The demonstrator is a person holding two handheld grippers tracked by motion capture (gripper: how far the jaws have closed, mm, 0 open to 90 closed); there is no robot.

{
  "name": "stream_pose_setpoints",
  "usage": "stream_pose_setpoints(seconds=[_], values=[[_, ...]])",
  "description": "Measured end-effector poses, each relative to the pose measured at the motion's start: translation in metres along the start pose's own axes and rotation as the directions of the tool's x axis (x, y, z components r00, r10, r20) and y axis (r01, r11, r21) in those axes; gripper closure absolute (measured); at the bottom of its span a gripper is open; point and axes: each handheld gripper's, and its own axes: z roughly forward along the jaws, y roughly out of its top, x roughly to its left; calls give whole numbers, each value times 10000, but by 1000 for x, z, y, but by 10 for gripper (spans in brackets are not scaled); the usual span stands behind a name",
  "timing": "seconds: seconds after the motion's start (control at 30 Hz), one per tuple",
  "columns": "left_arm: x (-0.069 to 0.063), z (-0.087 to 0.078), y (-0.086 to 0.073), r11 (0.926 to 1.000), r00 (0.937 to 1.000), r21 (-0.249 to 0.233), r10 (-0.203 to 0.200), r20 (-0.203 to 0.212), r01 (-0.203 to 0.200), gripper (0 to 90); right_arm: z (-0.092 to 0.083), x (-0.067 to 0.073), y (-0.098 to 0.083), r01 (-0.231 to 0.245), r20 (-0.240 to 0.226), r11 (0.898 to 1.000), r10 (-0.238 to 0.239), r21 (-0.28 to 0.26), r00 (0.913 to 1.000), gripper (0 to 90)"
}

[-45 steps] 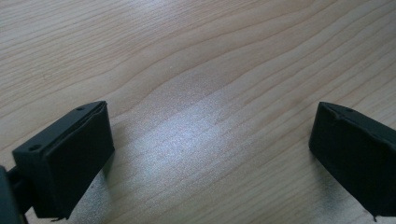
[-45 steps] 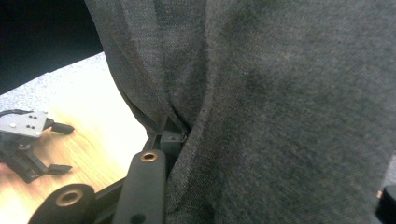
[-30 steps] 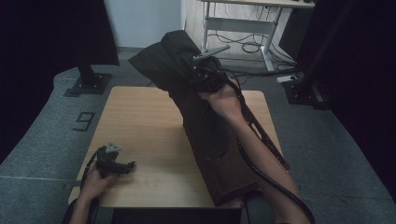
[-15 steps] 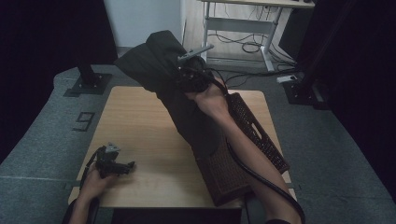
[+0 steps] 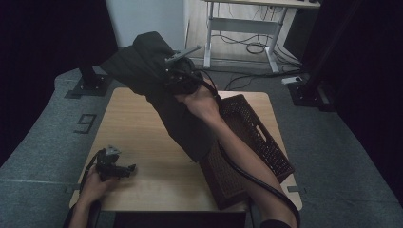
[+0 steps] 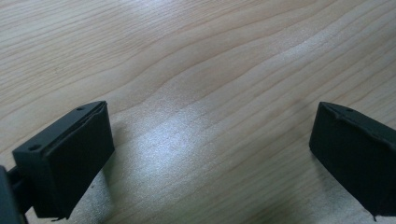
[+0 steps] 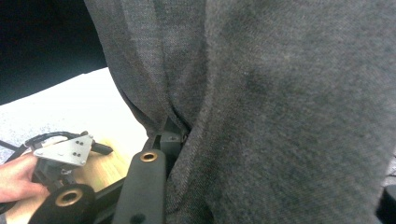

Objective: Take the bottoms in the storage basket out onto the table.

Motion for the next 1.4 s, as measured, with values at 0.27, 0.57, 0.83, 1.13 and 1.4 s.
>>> stream_pose_setpoints(seconds=[0.27,0.57,0.83,1.13,1.4], values=[[3,-1,-1,10000,10000,-7,-80,-57,80,0,11,12,7,159,-180,9999,-160,-30,9997,631],[3,-1,-1,10000,9999,-8,-93,-61,93,0,24,23,11,254,-344,9997,-257,-68,9991,631],[4,-1,-2,9999,9999,3,-108,-70,108,0,36,30,9,337,-428,9994,-340,-65,9985,630],[4,-2,-2,9999,9999,10,-116,-59,116,0,57,36,-5,324,-532,9995,-320,65,9981,630],[4,-2,-2,9999,9999,12,-112,-59,112,0,74,40,-22,206,-633,9996,-195,168,9978,629]])
